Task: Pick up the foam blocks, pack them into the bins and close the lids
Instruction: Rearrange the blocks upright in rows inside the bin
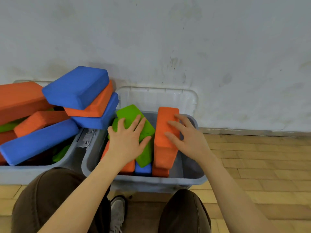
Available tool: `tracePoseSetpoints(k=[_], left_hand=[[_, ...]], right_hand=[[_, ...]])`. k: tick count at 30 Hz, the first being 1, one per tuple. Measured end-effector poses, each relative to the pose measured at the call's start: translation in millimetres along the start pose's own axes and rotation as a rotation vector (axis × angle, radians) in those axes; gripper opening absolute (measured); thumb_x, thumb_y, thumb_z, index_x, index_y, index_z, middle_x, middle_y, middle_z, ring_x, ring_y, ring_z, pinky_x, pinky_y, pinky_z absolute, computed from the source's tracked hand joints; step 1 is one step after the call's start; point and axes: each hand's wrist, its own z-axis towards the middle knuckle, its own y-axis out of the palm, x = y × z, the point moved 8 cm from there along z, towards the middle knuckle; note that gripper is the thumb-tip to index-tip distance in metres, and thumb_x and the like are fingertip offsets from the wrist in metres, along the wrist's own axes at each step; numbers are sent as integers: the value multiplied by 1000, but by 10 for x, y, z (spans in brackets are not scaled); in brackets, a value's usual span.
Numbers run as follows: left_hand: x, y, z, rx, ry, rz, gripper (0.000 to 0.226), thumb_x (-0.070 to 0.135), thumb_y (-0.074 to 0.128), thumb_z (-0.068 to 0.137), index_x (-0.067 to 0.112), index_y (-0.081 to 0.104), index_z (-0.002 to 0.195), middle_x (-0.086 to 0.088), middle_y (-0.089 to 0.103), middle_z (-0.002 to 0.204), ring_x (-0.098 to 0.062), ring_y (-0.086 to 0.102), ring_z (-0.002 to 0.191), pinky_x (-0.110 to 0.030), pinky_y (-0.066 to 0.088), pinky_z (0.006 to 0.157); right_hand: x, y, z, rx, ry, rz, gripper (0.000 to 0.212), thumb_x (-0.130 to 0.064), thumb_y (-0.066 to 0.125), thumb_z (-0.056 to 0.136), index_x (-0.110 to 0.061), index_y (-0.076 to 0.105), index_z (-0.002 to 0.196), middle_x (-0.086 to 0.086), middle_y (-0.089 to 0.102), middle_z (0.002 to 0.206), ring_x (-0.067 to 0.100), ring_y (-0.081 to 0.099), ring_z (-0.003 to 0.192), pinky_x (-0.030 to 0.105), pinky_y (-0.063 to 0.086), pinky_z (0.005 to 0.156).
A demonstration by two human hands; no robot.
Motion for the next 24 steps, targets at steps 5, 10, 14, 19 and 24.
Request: tracePoseSetpoints(k=[5, 10, 14, 19, 24], left_hand=[[-3, 221, 19, -204, -49, -121, 80, 74, 33, 82, 38, 6, 148, 14, -1, 157, -43, 28, 131, -54, 37, 95], [-24, 151, 129, -65, 46, -521, 65, 33, 61, 88, 14, 35, 144, 0, 27, 152, -38, 38, 131, -45, 28, 111], [-191, 52, 408, 28, 145, -627, 60, 17, 67, 85, 9, 42, 139, 2, 33, 147, -26, 39, 133, -45, 31, 110], [-506, 115, 697, 72, 164, -664, 61, 16, 66, 86, 12, 39, 141, 11, 27, 145, -23, 34, 136, -41, 33, 110], [-739, 372, 772, 115, 253, -669, 60, 32, 54, 88, 9, 38, 140, 5, 31, 146, -11, 27, 136, -31, 19, 115]], right_hand=[[29, 172, -148, -243, -41, -81, 91, -66, 63, 72, -49, 10, 144, -19, -17, 155, 14, 27, 138, 30, 45, 87], [-7, 188, -69, -87, -55, -52, 62, -27, 57, 93, -30, 24, 146, -10, 7, 156, 19, 42, 128, 5, 28, 75], [-78, 243, 174, 88, -154, 116, 55, -19, 59, 86, -17, 43, 139, 0, 24, 151, 37, 52, 116, 38, 45, 92], [-94, 437, 584, 210, -170, 159, 57, -13, 61, 86, -20, 42, 140, -5, 21, 151, 32, 36, 134, 51, 47, 93], [-40, 819, 799, 226, -138, 221, 54, -12, 57, 87, -16, 43, 139, -2, 22, 152, 31, 28, 139, 52, 42, 101]])
